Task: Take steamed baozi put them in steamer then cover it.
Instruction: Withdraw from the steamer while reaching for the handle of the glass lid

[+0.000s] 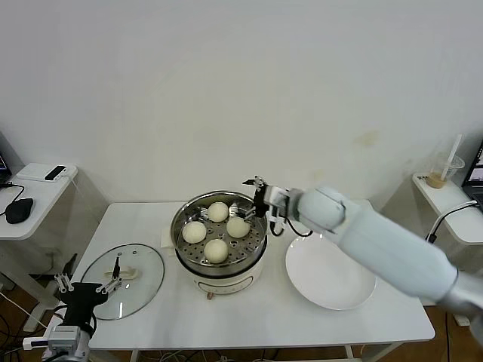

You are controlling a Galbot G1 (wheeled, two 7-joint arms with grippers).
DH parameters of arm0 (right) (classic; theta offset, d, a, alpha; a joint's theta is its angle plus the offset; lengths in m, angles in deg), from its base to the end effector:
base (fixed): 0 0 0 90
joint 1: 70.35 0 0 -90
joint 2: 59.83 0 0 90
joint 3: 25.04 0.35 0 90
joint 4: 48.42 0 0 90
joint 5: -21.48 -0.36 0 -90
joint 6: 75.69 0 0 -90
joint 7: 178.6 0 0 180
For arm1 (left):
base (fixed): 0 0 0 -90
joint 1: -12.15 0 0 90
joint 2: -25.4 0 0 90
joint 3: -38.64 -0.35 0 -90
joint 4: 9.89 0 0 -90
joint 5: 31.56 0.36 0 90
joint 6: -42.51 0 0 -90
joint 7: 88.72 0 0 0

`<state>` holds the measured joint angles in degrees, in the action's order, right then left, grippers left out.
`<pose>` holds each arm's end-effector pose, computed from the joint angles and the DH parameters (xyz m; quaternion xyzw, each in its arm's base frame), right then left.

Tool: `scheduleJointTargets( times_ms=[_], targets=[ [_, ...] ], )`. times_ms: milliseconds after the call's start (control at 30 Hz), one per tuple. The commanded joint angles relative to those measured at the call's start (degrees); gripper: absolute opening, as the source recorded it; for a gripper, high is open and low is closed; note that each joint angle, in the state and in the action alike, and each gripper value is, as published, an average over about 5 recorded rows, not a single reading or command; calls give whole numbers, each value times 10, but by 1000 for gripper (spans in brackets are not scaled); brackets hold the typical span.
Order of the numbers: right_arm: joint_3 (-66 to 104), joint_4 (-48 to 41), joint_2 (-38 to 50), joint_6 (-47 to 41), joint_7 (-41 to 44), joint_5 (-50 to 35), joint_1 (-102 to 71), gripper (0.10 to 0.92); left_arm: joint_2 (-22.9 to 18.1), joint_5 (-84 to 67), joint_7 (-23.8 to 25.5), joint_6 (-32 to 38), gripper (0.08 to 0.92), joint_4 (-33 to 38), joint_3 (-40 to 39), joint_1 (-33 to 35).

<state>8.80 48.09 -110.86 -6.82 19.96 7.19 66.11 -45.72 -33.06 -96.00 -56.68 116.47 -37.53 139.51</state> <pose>0.4469 0.0365 -0.1499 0.4161 -0.8252 0.3804 0.0337 0.1589 0.1098 -0.2557 0.0745 -0.9770 -0.1922 0.0554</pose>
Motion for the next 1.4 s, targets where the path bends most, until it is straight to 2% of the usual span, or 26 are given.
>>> scheduleJointTargets(
  times_ms=[33,300,500,667,900,1400],
  targets=[
    [388,92,-5,177,-110,61,-413,823,7,82,18,11,823,-35,-11,-1],
    [625,110,-130,266,-86,103,-628,823,11,331,0,67,823,-107,-32,-6],
    [719,135,-203,278,-93,114,-725,823,26,561,-25,106,823,-162,-29,-12],
    [761,139,-244,285,-101,136,-771,823,49,680,-27,113,823,-208,-33,-27],
    [774,140,-267,296,-107,158,-798,823,67,752,-5,110,823,-278,-56,-73],
    [767,150,-291,299,-108,172,-813,823,91,740,10,103,823,-361,-60,-163]
  ],
)
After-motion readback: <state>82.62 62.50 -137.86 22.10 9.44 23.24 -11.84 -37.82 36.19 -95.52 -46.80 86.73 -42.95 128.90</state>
